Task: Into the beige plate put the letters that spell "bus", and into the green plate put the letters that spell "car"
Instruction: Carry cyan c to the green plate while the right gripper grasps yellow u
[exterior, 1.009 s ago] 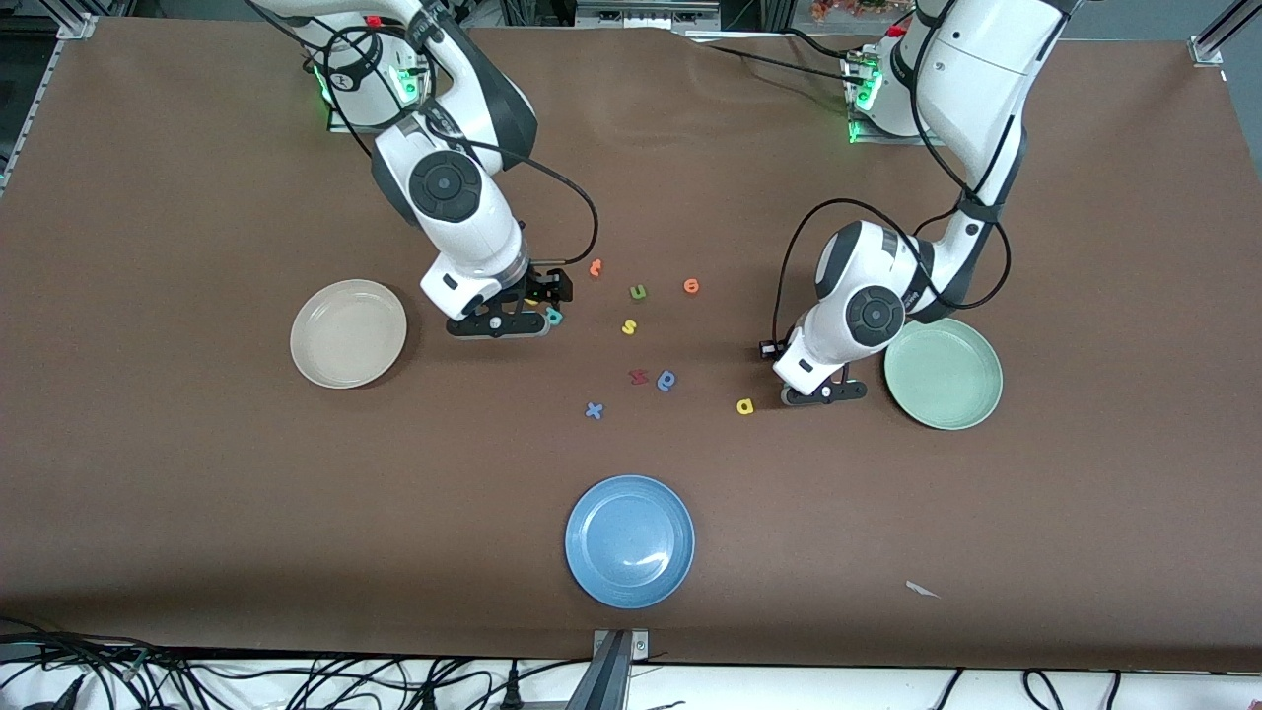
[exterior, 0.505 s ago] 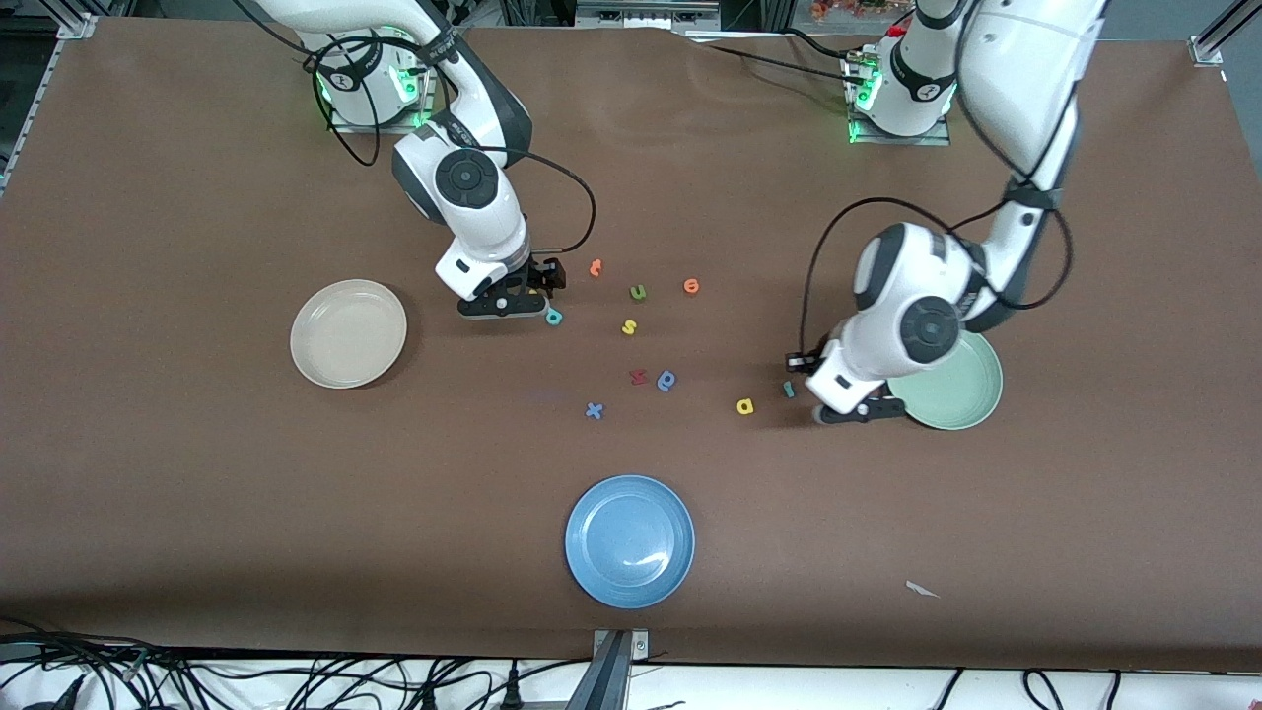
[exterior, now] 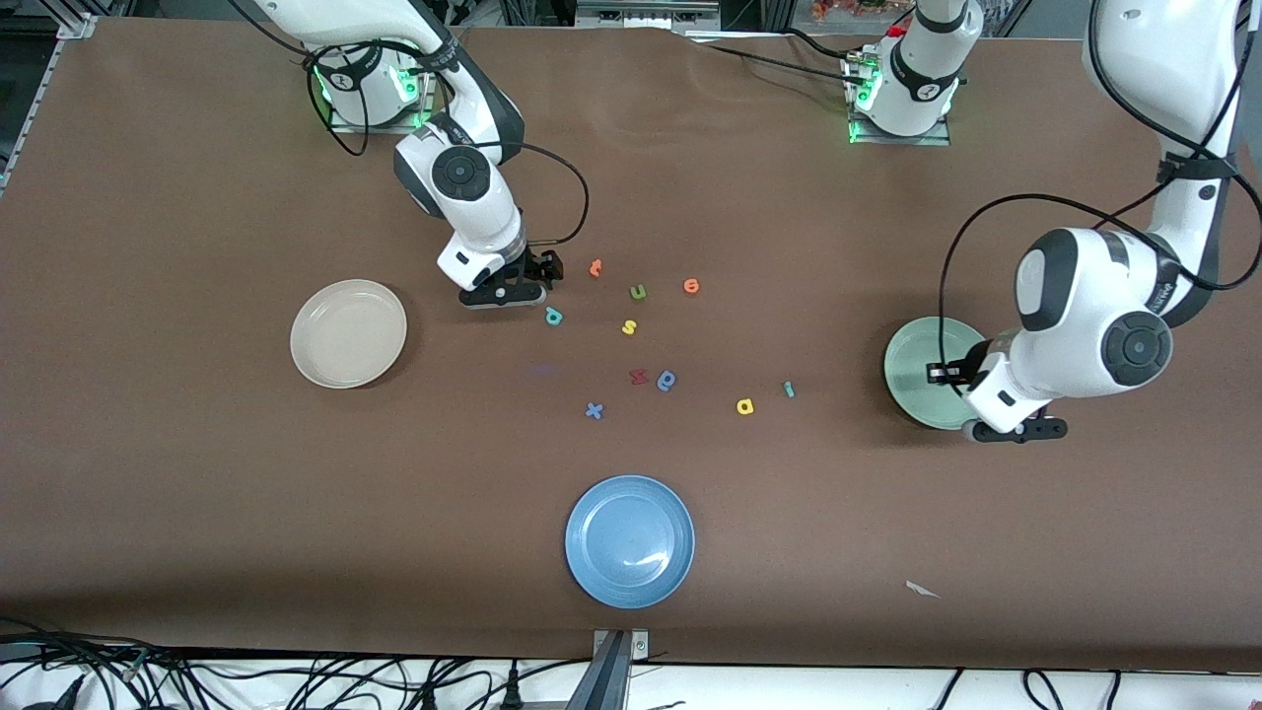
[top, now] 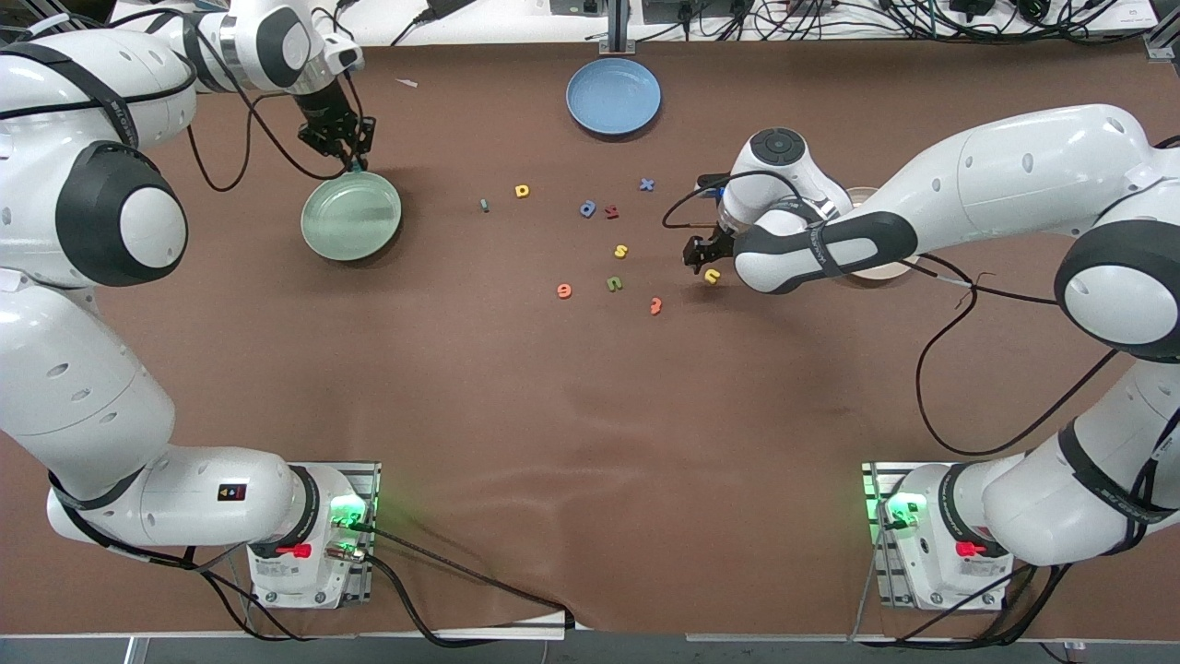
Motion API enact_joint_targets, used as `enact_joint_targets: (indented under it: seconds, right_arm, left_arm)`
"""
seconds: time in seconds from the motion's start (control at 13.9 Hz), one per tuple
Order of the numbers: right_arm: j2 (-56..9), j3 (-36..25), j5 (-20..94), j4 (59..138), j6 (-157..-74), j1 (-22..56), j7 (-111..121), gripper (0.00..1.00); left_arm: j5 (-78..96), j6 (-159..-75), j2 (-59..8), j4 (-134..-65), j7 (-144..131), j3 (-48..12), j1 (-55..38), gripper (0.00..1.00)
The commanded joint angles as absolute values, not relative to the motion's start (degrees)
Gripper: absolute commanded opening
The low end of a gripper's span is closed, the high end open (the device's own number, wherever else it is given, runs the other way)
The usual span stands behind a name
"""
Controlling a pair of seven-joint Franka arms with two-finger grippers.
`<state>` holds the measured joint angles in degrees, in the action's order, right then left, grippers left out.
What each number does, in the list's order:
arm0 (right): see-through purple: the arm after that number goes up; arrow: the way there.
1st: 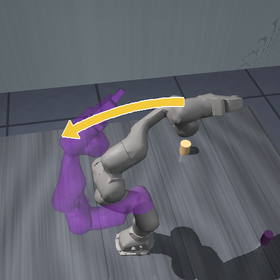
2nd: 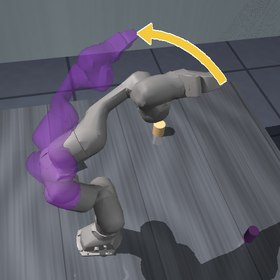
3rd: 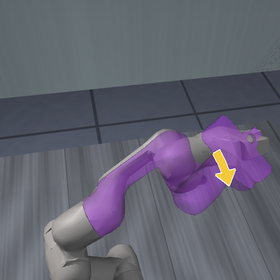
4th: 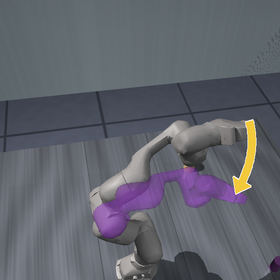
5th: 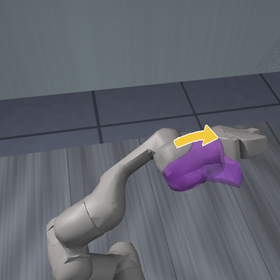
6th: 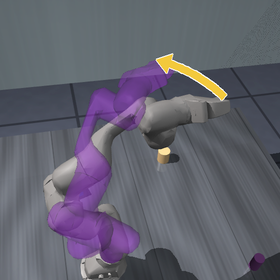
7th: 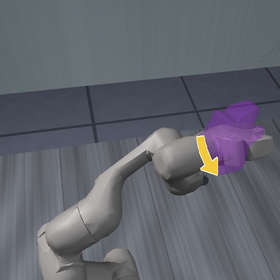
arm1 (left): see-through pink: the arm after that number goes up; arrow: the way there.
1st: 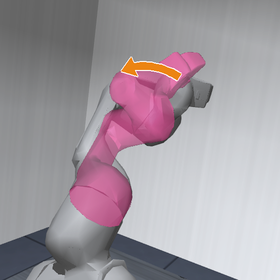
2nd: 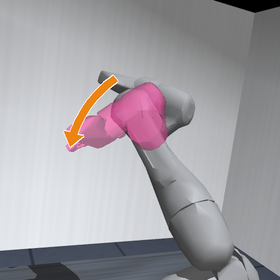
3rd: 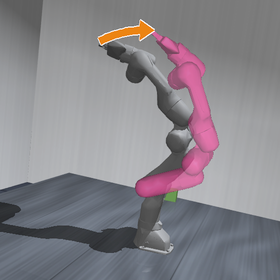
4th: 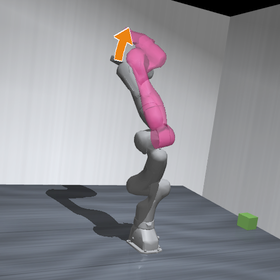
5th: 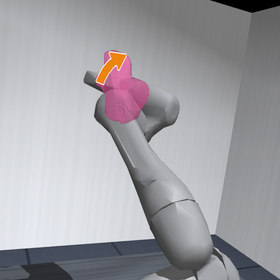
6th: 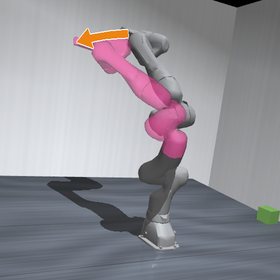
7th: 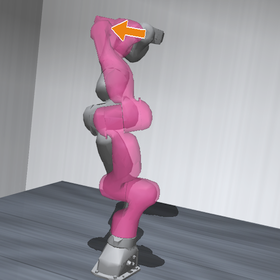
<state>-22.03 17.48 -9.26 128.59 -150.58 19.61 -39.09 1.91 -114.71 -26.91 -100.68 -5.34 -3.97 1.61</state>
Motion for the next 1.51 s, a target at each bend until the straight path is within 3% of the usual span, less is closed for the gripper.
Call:
enact_joint_targets:
  seconds: [0.0, 0.22, 0.29, 0.36, 0.43, 0.65, 0.86, 1.44]
  right_arm:
    - [-23.11, 18.54, -11.33, 129.29, -152.93, 18.55, -40.25, 1.0]
    - [-24.69, 18.46, -13.62, 129.29, -154.68, 18.63, -40.17, 1.0]
    - [-24.96, 18.46, -14.23, 129.29, -154.86, 18.63, -40.17, 1.0]
    - [-25.05, 18.46, -15.02, 129.29, -154.86, 18.63, -40.17, 1.0]
    - [-25.14, 18.46, -15.55, 129.29, -154.95, 18.63, -40.17, 1.0]
    - [-26.8, 18.46, -18.1, 129.2, -156.43, 18.63, -40.25, 0.99]
    - [-27.51, 18.37, -18.37, 129.2, -157.41, 18.63, -40.25, 0.92]
    - [-27.69, 18.28, -20.03, 129.02, -157.5, 18.54, -40.08, 0.54]
  left_arm:
    - [0.79, -117.33, -29.87, -100.72, -4.13, -4.75, 2.46, 0.0]
    - [1.14, -117.69, -31.81, -100.64, -4.83, -4.75, 1.94, 0.04]
    - [1.14, -117.77, -31.99, -100.63, -4.83, -4.75, 2.02, 0.31]
    - [1.14, -117.69, -31.99, -100.63, -4.83, -4.75, 2.02, 0.74]
    - [1.14, -117.69, -31.82, -100.55, -4.83, -4.75, 2.02, 1.0]
    - [1.23, -117.69, -30.94, -100.28, -5.79, -5.1, 2.02, 1.0]
    - [3.6, -117.6, -30.59, -97.3, -13.59, -6.23, 1.23, 1.0]
    - [3.78, -117.69, -31.64, -93.96, -37.95, -7.47, -5.09, 1.0]
